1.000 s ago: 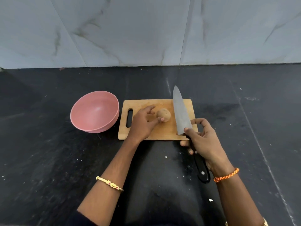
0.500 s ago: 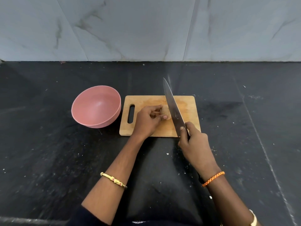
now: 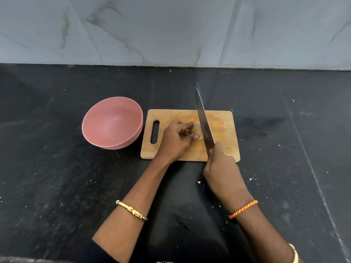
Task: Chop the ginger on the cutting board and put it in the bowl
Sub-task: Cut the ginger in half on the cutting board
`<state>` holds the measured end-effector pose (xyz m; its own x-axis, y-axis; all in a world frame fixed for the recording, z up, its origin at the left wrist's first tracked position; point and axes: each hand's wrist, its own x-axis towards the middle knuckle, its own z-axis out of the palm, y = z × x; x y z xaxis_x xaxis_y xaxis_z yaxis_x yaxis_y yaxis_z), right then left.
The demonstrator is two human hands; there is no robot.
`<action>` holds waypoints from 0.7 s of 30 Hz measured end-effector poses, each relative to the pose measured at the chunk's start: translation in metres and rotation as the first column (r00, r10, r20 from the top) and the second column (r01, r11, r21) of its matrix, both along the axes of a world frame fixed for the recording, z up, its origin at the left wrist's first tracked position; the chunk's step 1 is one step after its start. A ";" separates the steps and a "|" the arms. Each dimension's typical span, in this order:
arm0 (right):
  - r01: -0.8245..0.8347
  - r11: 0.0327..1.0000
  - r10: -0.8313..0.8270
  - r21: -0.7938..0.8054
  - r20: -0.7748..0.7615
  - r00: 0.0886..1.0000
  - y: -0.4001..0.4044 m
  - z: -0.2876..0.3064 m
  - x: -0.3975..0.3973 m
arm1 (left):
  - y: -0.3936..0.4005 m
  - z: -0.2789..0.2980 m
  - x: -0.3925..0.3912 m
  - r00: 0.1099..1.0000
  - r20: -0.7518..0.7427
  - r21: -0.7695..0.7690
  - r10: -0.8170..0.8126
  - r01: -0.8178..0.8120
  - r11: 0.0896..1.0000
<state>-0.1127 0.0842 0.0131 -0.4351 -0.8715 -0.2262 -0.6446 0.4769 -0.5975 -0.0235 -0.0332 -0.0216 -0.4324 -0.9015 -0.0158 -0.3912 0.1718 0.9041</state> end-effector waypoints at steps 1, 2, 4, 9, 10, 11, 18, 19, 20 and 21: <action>0.004 1.000 -0.004 0.011 -0.005 1.000 -0.002 0.000 0.000 | 0.000 0.000 -0.001 1.000 0.001 -0.002 -0.006 0.006 1.000; 0.009 1.000 -0.009 0.018 0.002 1.000 -0.006 0.001 0.000 | 0.000 0.000 -0.001 1.000 -0.003 -0.003 -0.012 0.012 1.000; 0.011 1.000 -0.012 0.020 0.036 0.999 -0.016 0.000 -0.003 | 0.000 0.001 -0.002 1.000 -0.017 -0.004 -0.016 0.016 1.000; -0.005 0.996 0.002 0.090 0.035 0.999 -0.034 0.000 -0.004 | 0.000 0.002 -0.002 0.999 -0.033 0.008 -0.010 0.011 1.000; -0.012 0.994 0.009 0.107 0.033 0.999 -0.036 -0.001 -0.003 | 0.001 0.001 -0.002 0.999 -0.039 0.010 -0.009 0.010 1.000; -0.017 0.993 0.014 0.121 0.023 1.000 -0.038 -0.001 -0.002 | 0.001 -0.001 -0.002 0.999 -0.049 0.015 -0.003 0.004 1.000; -0.004 0.969 0.028 0.249 -0.095 0.995 -0.013 0.007 0.011 | 0.001 -0.003 -0.002 0.998 -0.042 0.090 0.049 -0.046 0.995; -0.004 0.963 0.029 0.269 -0.088 0.996 -0.005 0.008 0.012 | 0.001 -0.001 -0.001 0.999 -0.029 0.097 0.035 -0.032 0.995; -0.010 0.957 0.034 0.290 -0.079 0.996 0.003 0.009 0.013 | 0.001 0.000 0.000 1.000 -0.018 0.108 0.025 -0.023 0.994; -0.016 0.952 0.040 0.307 -0.072 0.997 0.010 0.009 0.012 | 0.001 0.001 0.001 1.000 -0.011 0.123 0.019 -0.017 0.992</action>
